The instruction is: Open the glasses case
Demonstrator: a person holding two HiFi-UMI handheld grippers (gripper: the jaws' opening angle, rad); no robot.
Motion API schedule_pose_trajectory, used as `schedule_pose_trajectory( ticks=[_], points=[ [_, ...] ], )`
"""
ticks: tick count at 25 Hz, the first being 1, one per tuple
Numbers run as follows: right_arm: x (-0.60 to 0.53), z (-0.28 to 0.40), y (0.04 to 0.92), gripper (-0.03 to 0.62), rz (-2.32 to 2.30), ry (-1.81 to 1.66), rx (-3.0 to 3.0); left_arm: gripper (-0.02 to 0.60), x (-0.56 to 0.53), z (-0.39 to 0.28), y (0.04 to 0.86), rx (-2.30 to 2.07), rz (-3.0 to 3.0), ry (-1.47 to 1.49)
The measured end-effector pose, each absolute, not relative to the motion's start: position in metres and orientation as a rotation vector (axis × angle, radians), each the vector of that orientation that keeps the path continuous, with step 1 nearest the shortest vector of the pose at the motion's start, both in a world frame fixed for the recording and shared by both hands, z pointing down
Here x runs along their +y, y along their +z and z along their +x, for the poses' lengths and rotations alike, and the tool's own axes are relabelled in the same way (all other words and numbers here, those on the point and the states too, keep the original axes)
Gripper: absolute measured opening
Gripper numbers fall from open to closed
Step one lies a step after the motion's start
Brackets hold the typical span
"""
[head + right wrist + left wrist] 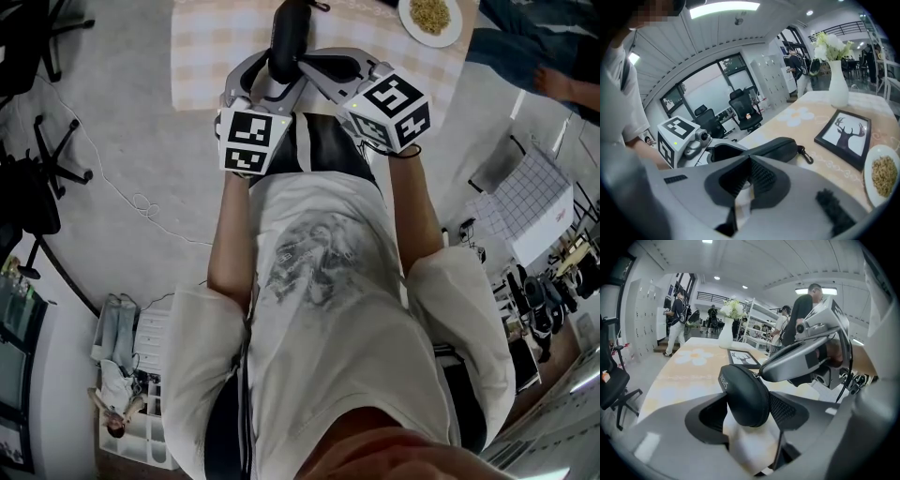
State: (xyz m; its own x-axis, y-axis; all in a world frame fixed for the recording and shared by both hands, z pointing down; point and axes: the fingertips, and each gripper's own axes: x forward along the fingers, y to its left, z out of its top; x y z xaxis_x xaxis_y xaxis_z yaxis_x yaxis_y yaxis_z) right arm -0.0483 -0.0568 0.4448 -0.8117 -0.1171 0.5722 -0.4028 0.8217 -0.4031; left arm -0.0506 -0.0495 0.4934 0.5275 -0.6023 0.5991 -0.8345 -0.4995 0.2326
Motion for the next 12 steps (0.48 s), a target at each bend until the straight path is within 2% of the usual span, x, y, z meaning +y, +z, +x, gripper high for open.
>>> schedule_pose_trajectory(
  ticks=[12],
  points=[
    [-0.0627,-0.0469,0.4438,0.018,0.4,0.768,-2.463,0.285,-0.0508,-0.0507,0.4914,-1.175,2.265,0.607]
  ],
)
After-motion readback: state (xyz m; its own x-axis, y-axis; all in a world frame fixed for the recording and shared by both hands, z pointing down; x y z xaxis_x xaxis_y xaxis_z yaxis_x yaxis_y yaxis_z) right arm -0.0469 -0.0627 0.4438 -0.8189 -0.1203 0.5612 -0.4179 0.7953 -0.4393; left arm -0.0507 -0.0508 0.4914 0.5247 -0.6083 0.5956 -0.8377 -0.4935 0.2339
